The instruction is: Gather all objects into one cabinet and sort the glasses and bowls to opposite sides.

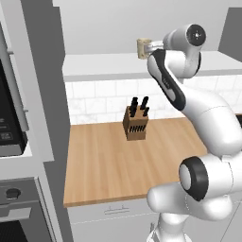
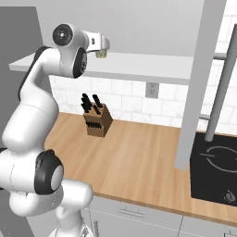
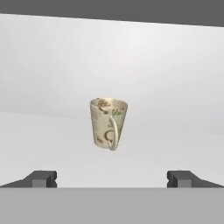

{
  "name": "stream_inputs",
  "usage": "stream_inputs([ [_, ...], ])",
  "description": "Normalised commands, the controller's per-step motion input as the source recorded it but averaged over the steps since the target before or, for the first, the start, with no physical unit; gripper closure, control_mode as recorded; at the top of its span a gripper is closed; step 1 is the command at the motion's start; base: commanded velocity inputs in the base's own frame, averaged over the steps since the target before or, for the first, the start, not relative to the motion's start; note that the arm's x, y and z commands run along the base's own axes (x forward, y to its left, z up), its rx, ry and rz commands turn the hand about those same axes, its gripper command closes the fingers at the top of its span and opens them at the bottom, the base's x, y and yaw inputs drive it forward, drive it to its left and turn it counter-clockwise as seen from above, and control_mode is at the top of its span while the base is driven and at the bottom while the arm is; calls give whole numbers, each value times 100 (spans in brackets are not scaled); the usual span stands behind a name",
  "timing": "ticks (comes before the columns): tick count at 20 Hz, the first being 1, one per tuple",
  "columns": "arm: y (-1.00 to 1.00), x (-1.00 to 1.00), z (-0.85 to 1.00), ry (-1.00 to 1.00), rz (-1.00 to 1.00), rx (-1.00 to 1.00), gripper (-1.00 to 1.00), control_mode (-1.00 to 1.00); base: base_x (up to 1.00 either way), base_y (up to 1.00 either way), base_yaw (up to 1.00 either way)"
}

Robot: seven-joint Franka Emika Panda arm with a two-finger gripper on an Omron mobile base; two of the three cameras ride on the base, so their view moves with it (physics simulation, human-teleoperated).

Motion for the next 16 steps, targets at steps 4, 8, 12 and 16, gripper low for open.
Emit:
stream_inputs([
  [4,0,32,-4,0,0,0,-100,-100,0,0,0],
  [8,0,27,-4,0,0,0,-100,-100,0,0,0],
  [12,0,27,-6,0,0,0,-100,-100,0,0,0],
  [16,0,25,-9,0,0,0,-100,-100,0,0,0],
])
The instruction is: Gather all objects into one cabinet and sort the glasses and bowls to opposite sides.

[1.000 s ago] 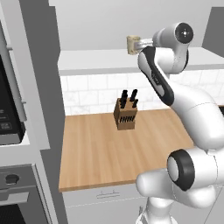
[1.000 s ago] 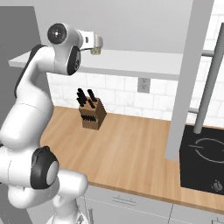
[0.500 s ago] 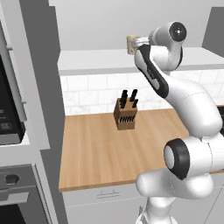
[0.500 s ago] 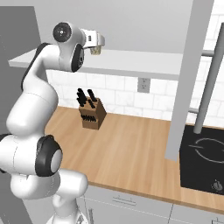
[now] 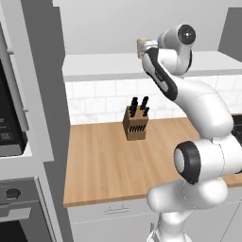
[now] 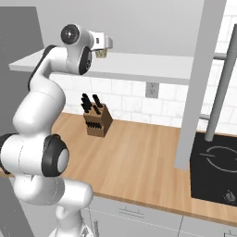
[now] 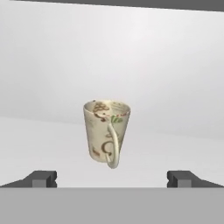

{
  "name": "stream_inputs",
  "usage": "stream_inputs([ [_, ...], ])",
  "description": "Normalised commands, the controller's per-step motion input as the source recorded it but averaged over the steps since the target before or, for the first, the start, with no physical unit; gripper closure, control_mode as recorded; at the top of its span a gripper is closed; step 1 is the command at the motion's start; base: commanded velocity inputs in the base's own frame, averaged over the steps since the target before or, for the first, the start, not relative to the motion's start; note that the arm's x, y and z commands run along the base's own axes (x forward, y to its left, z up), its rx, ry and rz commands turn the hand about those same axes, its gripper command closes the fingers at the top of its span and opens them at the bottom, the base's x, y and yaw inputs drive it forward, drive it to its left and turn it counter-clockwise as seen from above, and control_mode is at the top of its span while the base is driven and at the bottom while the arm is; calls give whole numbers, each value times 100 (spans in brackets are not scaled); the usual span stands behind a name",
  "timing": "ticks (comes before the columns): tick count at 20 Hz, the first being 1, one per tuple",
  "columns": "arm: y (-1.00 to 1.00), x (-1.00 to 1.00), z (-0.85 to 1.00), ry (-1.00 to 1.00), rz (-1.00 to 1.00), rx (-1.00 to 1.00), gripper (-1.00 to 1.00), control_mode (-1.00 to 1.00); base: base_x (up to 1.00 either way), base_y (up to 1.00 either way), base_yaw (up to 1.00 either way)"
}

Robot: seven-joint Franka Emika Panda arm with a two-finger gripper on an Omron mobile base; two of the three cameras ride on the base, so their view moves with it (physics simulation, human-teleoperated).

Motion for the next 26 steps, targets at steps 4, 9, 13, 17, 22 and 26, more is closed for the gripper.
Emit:
stream_inputs([
  [4,0,28,-11,0,0,0,-100,-100,0,0,0],
  [9,-7,33,-10,3,0,0,-100,-100,0,0,0],
  [13,-11,31,-6,3,0,0,-100,-100,0,0,0],
  [17,-4,29,-4,2,0,0,-100,-100,0,0,0],
  [22,3,25,-13,1,1,0,100,-100,0,0,0],
  [26,25,32,-17,2,0,0,100,-100,0,0,0],
])
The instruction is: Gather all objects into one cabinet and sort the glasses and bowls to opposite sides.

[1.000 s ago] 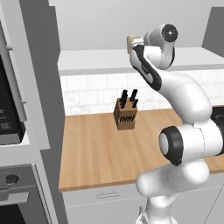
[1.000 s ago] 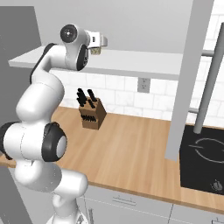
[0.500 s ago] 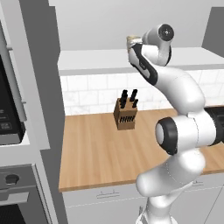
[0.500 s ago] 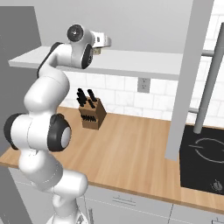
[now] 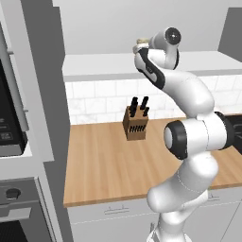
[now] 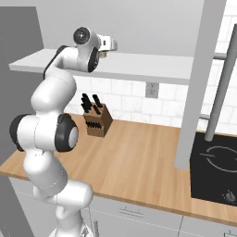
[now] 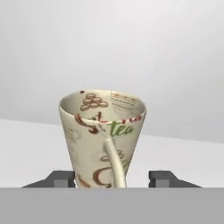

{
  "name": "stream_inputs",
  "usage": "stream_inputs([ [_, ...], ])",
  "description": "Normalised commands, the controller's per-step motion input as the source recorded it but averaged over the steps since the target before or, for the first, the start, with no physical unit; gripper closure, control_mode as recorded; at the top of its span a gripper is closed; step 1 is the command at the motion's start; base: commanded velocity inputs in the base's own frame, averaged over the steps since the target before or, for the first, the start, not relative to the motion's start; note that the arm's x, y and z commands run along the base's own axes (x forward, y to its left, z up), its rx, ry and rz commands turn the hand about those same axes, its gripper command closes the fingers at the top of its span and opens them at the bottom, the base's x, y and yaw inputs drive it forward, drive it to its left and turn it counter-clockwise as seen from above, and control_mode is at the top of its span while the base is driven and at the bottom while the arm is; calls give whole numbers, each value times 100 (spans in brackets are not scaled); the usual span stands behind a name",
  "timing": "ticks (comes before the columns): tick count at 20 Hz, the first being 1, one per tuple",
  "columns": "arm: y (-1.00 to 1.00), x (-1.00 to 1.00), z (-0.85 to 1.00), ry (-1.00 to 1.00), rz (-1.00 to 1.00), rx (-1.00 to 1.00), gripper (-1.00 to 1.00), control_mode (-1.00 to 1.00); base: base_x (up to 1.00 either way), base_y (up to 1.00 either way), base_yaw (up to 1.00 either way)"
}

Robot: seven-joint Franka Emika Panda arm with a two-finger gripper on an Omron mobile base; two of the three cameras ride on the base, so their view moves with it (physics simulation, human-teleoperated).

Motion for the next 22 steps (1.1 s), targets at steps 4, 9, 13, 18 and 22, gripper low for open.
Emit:
stream_inputs([
  [4,1,30,-18,3,0,0,100,-100,0,0,0],
  [9,0,17,-10,0,0,0,100,-100,0,0,0],
  [13,0,18,-1,0,0,0,100,-100,0,0,0],
  [18,0,1,3,0,0,0,100,-100,0,0,0],
  [22,2,-17,9,0,0,0,100,-100,0,0,0],
])
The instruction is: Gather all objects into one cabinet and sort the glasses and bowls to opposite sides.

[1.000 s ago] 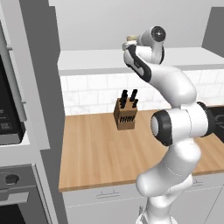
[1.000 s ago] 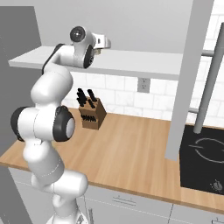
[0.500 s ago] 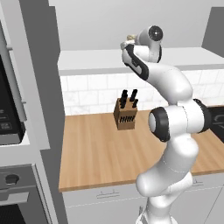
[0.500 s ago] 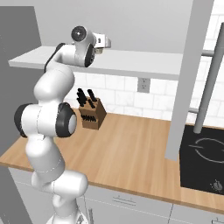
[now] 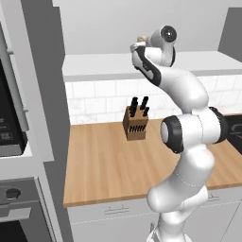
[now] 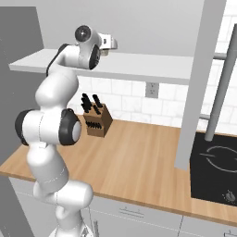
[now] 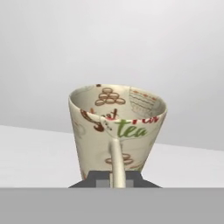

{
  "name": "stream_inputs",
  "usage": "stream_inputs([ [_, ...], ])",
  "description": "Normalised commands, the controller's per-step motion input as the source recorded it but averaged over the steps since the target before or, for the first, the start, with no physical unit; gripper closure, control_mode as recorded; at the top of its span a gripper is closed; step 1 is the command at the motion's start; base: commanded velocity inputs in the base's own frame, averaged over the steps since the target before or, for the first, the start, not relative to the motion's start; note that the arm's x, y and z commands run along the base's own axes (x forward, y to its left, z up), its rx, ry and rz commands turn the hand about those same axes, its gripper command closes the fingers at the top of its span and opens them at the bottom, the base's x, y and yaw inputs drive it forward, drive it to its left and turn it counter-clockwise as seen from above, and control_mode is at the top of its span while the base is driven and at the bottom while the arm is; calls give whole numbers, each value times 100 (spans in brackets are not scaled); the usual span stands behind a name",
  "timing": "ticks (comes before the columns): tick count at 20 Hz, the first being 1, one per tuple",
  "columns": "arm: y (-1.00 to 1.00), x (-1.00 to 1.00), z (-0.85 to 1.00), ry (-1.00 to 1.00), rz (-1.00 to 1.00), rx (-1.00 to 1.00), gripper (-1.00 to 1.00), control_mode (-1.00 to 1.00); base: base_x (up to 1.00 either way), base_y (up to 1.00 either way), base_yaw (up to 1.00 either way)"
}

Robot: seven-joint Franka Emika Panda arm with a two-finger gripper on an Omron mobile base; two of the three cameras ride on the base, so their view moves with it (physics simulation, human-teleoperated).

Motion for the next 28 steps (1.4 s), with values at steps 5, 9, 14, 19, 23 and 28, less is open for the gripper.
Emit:
stream_inputs([
  [5,8,-39,3,-1,0,-1,100,-100,0,0,0],
  [9,5,-76,-28,0,0,0,100,-100,0,0,0],
  [14,0,-95,-19,-4,0,0,100,-100,0,0,0],
  [19,0,-68,8,-3,0,0,100,-100,0,0,0],
  [23,0,-71,28,-4,0,0,100,-100,0,0,0],
  [28,0,-61,85,0,0,0,100,-100,0,0,0],
])
